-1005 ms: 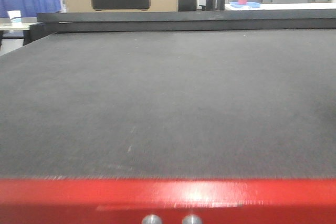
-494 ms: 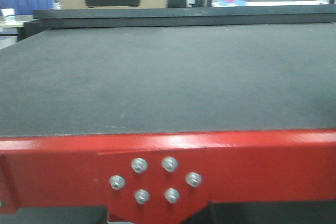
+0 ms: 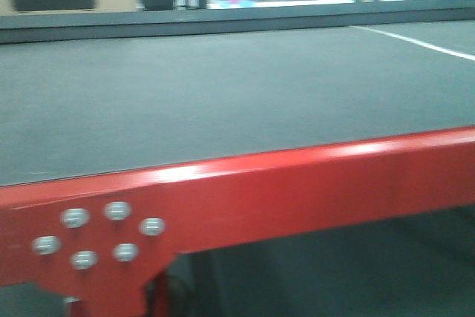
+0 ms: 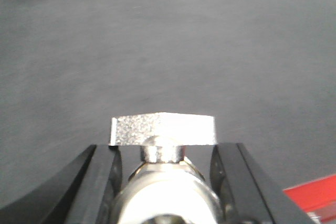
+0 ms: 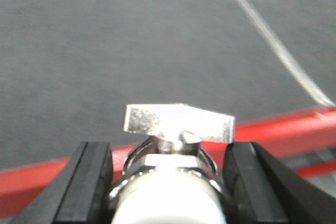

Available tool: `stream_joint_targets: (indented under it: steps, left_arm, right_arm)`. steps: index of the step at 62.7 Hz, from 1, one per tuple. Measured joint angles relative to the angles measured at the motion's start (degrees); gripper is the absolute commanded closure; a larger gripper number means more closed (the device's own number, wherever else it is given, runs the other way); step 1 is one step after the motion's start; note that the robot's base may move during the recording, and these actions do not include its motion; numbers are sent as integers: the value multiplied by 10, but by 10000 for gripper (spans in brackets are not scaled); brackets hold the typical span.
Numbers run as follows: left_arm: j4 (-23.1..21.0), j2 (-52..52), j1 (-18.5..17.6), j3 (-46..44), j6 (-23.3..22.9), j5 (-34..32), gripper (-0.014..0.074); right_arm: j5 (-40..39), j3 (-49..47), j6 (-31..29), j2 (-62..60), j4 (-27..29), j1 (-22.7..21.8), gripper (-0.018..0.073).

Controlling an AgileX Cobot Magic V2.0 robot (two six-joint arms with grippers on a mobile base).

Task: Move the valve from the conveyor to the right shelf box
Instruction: 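Drive the base away from the conveyor to the shelf of blue bins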

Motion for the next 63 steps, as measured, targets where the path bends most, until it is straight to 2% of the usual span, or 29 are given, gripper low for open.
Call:
stream_joint_targets:
  steps: [63]
  left_arm:
    - [0, 0, 0, 0, 0, 0, 708]
  right_arm:
    - [-14, 0, 0, 0, -1, 0, 722]
